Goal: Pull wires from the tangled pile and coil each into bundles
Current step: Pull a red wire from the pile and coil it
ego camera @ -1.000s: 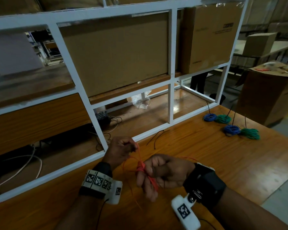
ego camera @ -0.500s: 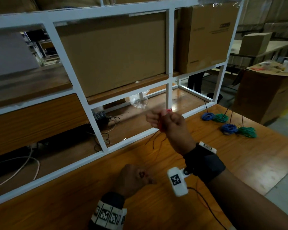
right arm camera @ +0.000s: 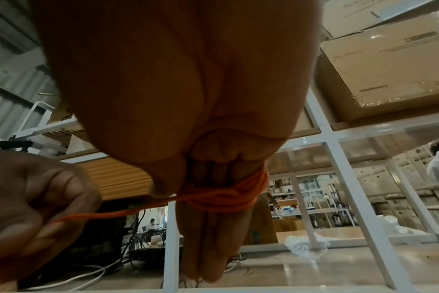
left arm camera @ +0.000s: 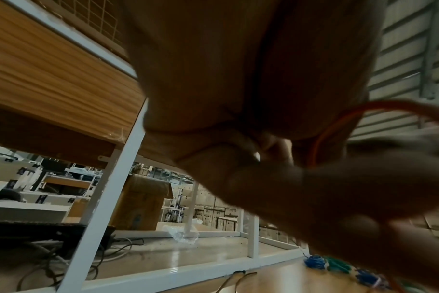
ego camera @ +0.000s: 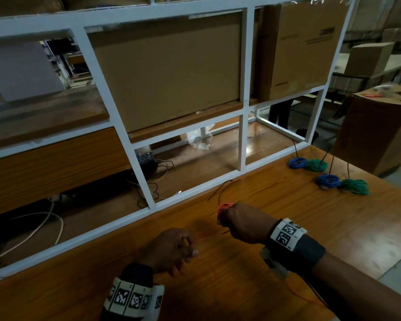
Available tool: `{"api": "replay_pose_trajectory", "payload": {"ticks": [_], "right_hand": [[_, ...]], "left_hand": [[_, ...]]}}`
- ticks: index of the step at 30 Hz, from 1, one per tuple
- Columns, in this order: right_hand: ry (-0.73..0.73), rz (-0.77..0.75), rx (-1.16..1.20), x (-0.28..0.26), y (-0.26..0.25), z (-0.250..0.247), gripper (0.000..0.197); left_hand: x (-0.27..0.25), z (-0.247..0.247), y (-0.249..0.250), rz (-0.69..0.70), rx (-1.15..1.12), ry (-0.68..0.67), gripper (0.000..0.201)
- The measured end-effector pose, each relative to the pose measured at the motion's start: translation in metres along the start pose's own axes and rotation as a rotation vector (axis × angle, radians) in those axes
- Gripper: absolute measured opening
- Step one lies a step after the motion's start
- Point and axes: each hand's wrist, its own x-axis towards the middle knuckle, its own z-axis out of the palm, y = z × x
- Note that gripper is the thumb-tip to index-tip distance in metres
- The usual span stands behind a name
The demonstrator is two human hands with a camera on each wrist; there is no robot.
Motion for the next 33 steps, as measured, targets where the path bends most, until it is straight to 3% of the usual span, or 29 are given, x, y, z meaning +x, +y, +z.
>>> {"api": "replay_pose_trajectory", "payload": {"ticks": [4,8,14,17,19,21,23,25,27,29,31,32,33], "right_hand": [[-0.263,0.042,0.202,-0.004,-0.001,-0.003,0.02],[-0.6,0.033,0.834,-0.011,-0.021,-0.001,0.044],[-0.688,-0.218,1.532,-0.013,-0.027,-0.001,0.034],[-0.63,-0.315,1.939,-0.008,-0.029,-0.01,0.027],[-0.536,-0.339,2.118,-0.005,-0.035,-0.018,0.026],[-0.437,-0.371,2.262,-0.001,-0.038,-0.026,0.029],[-0.285,-0.365,2.399,0.003,-0.042,-0.035,0.032],[-0.048,-0.258,2.478,0.007,-0.045,-0.041,0.033],[0.174,-0.168,2.439,0.013,-0.049,-0.04,0.036],[0.421,-0.124,2.108,0.024,-0.045,-0.031,0.039],[0.699,-0.098,1.322,0.036,-0.033,-0.021,0.038],[0.767,-0.079,0.868,0.041,-0.023,-0.018,0.035],[0.74,-0.081,0.512,0.044,-0.015,-0.015,0.029]], "left_hand": [[0.007,-0.006,0.005,0.136,0.174,0.242,0.01],[0.018,-0.016,0.016,0.306,0.318,0.42,0.006],[0.03,-0.009,0.025,0.458,0.207,0.463,0.009],[0.031,0.002,0.023,0.488,0.052,0.452,0.01],[0.031,0.013,0.019,0.493,-0.079,0.422,0.022],[0.032,0.024,0.019,0.437,-0.259,0.402,0.017],[0.03,0.03,0.021,0.352,-0.4,0.389,0.011],[0.025,0.033,0.02,0.301,-0.411,0.335,0.016],[0.024,0.034,0.016,0.251,-0.385,0.252,0.021],[0.022,0.036,0.013,0.225,-0.33,0.196,0.028],[0.021,0.04,0.009,0.191,-0.243,0.205,0.031],[0.02,0.041,0.008,0.169,-0.212,0.225,0.031],[0.019,0.042,0.005,0.158,-0.184,0.244,0.03]]}}
